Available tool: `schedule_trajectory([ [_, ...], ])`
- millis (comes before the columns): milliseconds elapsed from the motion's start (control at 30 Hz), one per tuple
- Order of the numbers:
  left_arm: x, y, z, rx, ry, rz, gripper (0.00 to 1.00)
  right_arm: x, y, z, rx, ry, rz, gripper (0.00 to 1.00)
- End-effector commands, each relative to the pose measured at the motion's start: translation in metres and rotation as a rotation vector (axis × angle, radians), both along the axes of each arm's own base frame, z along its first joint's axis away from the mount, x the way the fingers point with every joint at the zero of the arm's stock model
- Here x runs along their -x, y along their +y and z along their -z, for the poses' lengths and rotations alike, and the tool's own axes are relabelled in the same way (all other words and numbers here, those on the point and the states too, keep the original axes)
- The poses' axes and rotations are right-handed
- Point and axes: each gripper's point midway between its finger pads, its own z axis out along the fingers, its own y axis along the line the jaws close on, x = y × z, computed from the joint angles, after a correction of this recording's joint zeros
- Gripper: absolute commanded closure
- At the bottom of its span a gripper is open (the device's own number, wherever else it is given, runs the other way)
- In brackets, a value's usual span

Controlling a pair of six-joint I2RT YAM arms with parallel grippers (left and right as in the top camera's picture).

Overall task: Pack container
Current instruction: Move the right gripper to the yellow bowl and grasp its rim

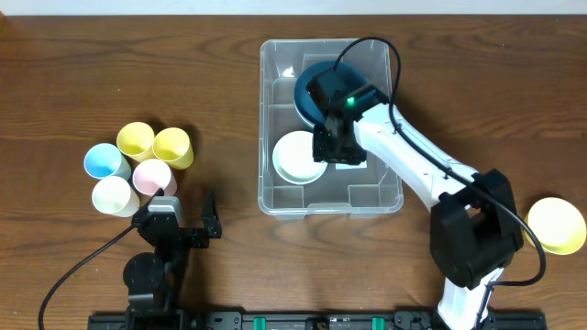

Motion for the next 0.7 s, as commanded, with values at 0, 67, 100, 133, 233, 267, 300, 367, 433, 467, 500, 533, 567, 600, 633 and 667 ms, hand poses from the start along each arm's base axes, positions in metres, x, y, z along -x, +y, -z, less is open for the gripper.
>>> schedule_trajectory([
  [0, 0.000, 0.000, 0.013, -0.010, 0.029, 0.005, 0.02, -0.034, -0.025, -0.060, 0.050, -0.166, 0.054, 0.51],
  [67, 0.000, 0.000, 0.013, -0.010, 0.028, 0.005, 0.02, -0.041, -0.045, -0.091, 0.088, -0.215, 0.093, 0.39],
  [100, 0.000, 0.000, 0.013, -0.010, 0.028, 0.005, 0.02, -0.043, -0.055, -0.106, 0.103, -0.237, 0.113, 0.09],
  [133, 0.000, 0.000, 0.013, -0.010, 0.029, 0.005, 0.02, -0.045, -0.070, -0.126, 0.124, -0.262, 0.142, 0.01],
  [233, 0.000, 0.000, 0.013, -0.010, 0.029, 0.005, 0.02, -0.042, -0.114, -0.167, 0.162, -0.307, 0.248, 0.01],
  [267, 0.000, 0.000, 0.013, -0.010, 0.028, 0.005, 0.02, -0.039, -0.133, -0.180, 0.166, -0.315, 0.305, 0.01],
  [300, 0.000, 0.000, 0.013, -0.010, 0.029, 0.005, 0.02, -0.035, -0.149, -0.189, 0.166, -0.318, 0.354, 0.01],
  [367, 0.000, 0.000, 0.013, -0.010, 0.028, 0.005, 0.02, -0.021, -0.189, -0.201, 0.175, -0.303, 0.484, 0.01],
  [433, 0.000, 0.000, 0.013, -0.010, 0.028, 0.005, 0.02, 0.001, -0.233, -0.206, 0.201, -0.258, 0.630, 0.01],
  [467, 0.000, 0.000, 0.013, -0.010, 0.029, 0.005, 0.02, 0.010, -0.250, -0.207, 0.216, -0.237, 0.681, 0.01],
  [500, 0.000, 0.000, 0.013, -0.010, 0.029, 0.005, 0.02, 0.020, -0.270, -0.207, 0.235, -0.210, 0.737, 0.01],
  [533, 0.000, 0.000, 0.013, -0.010, 0.029, 0.005, 0.02, 0.027, -0.287, -0.207, 0.246, -0.191, 0.786, 0.01],
  [567, 0.000, 0.000, 0.013, -0.010, 0.029, 0.005, 0.02, 0.031, -0.299, -0.204, 0.246, -0.173, 0.793, 0.01],
  [600, 0.000, 0.000, 0.013, -0.010, 0.029, 0.005, 0.02, 0.036, -0.311, -0.201, 0.247, -0.154, 0.818, 0.01],
  [633, 0.000, 0.000, 0.013, -0.010, 0.029, 0.005, 0.02, 0.041, -0.322, -0.196, 0.251, -0.129, 0.842, 0.01],
  [667, 0.000, 0.000, 0.013, -0.010, 0.028, 0.005, 0.02, 0.047, -0.331, -0.190, 0.259, -0.103, 0.870, 0.01],
])
